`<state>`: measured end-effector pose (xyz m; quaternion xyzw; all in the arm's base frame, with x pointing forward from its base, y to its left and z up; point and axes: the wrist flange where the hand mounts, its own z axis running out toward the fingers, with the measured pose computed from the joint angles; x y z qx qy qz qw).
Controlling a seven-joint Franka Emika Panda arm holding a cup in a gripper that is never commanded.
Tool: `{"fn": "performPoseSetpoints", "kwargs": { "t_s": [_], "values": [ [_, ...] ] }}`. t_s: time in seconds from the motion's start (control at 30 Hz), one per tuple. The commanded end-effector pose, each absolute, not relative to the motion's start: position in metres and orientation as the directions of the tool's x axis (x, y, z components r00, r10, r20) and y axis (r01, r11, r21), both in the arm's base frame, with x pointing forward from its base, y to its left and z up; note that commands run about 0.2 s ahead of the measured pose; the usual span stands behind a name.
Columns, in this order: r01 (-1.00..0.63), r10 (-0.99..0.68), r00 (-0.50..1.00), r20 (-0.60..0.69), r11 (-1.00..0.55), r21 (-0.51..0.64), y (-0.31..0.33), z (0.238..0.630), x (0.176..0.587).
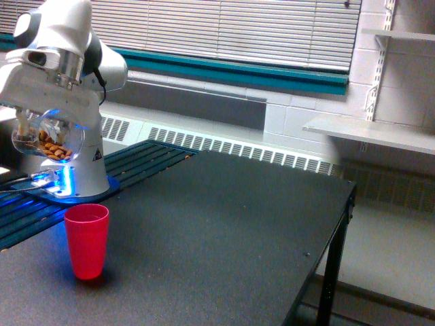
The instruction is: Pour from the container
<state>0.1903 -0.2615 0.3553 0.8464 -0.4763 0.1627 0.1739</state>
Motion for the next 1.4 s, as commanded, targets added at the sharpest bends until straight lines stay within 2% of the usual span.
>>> {"fn": "performPoseSetpoints", "kwargs": {
  "t_s": [0.03,1.4],
  "values": [
    [-0.871,-0.763,0.484,0.428,-0.467,0.153,-0.256,0.343,0.191],
    [-0.83,-0.714,0.557,0.424,-0.485,0.275,-0.261,0.332,0.202]
  ]
}}
